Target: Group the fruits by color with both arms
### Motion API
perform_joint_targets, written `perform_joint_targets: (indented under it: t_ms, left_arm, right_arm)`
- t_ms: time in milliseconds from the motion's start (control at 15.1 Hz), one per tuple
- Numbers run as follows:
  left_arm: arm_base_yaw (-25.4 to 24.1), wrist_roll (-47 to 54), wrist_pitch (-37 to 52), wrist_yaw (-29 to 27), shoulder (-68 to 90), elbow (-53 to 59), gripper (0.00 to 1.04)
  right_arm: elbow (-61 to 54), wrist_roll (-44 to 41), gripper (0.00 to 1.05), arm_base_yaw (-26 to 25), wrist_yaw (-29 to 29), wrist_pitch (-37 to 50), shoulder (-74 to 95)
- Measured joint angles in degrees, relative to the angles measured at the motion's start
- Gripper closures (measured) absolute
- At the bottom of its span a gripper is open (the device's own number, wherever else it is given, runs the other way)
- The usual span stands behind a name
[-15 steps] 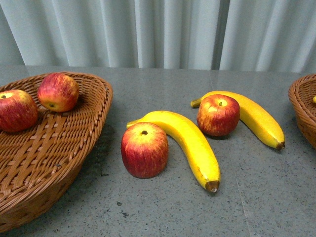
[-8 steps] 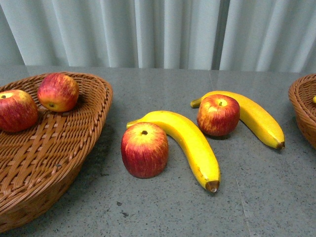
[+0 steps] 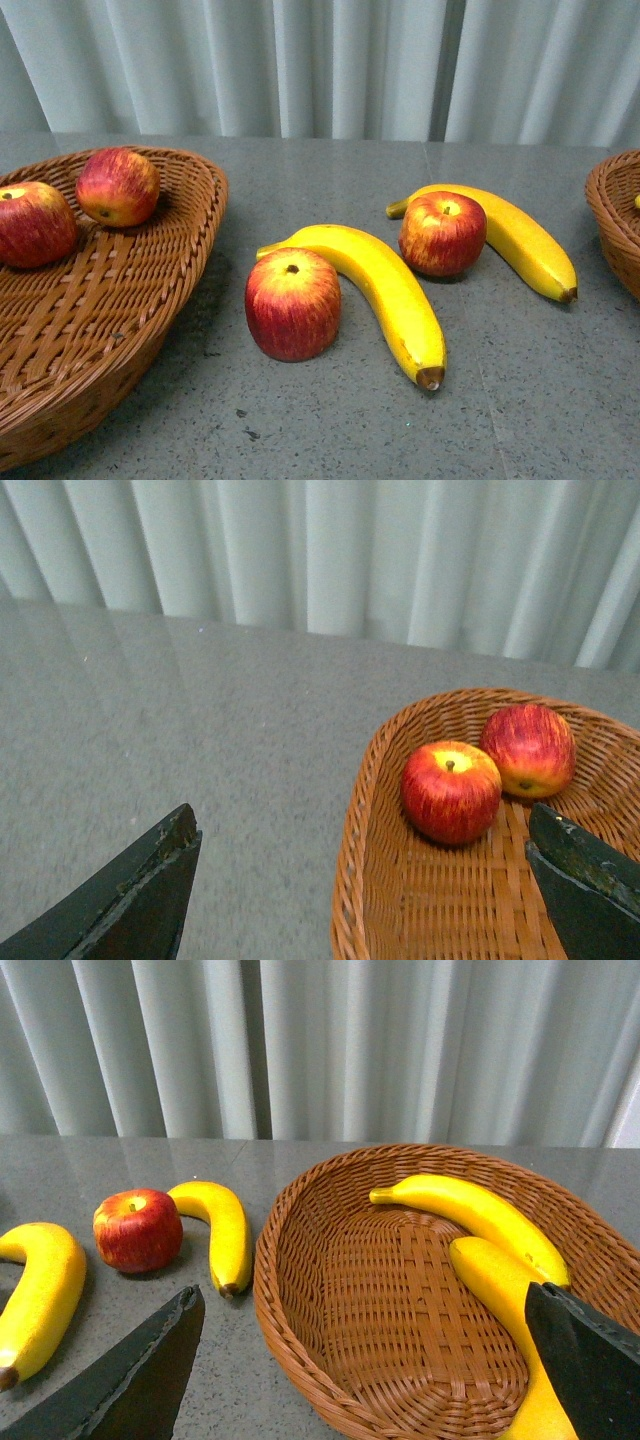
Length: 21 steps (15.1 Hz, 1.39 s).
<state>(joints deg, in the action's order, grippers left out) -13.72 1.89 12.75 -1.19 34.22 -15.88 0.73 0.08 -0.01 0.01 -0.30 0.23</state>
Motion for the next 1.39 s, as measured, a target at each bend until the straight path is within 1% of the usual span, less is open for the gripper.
perform_joint_targets:
  t_ms: [198, 331, 463, 595, 794, 860, 926, 992, 1059, 1191, 1389]
  left_arm:
    - [-0.3, 1.6, 3.1, 2.9, 5.6, -2.8, 0.07]
    - [0.2, 3.4, 5.8, 6.3, 11.9, -7.1, 0.07]
    - [1.3, 4.6, 5.7, 7.9, 16.0, -10.4, 0.07]
    - [3.0, 6.0, 5.7, 9.1, 20.6, -14.3, 0.07]
    - [7.0, 7.5, 2.6, 11.8, 27.7, -21.4, 0.07]
    - [12.6, 8.7, -1.4, 13.5, 33.7, -28.5, 0.07]
    - [25.5, 11.8, -7.2, 14.8, 39.1, -33.2, 0.07]
    - [31.6, 13.4, -9.1, 14.9, 43.8, -34.4, 0.07]
    - [32.8, 14.0, -11.0, 16.0, 45.2, -34.9, 0.07]
    - [33.8, 16.2, -12.8, 17.2, 47.4, -35.1, 0.07]
    - [34.2, 20.9, -13.6, 17.3, 51.2, -35.1, 0.07]
  right_arm:
    - [0.0, 0.0, 0.07, 0.0, 0.0, 0.0, 0.0]
    - [0.0, 0.0, 0.07, 0.0, 0.0, 0.0, 0.0]
    - [0.0, 0.0, 0.07, 0.0, 0.0, 0.0, 0.0]
    - [0.0, 0.0, 0.07, 0.0, 0.0, 0.0, 0.0]
    - [0.0, 0.0, 0.07, 0.0, 0.0, 0.0, 0.0]
    - [0.0, 0.0, 0.07, 0.0, 0.0, 0.0, 0.0]
    - [0.0, 0.0, 0.07, 0.0, 0.0, 0.0, 0.0]
    - [0.0, 0.0, 0.07, 0.0, 0.0, 0.0, 0.0]
    - [0.0, 0.0, 0.07, 0.0, 0.0, 0.0, 0.0]
    - [0.0, 0.0, 0.07, 0.0, 0.0, 0.0, 0.0]
    - [0.0, 0.0, 0.07, 0.0, 0.0, 0.0, 0.0]
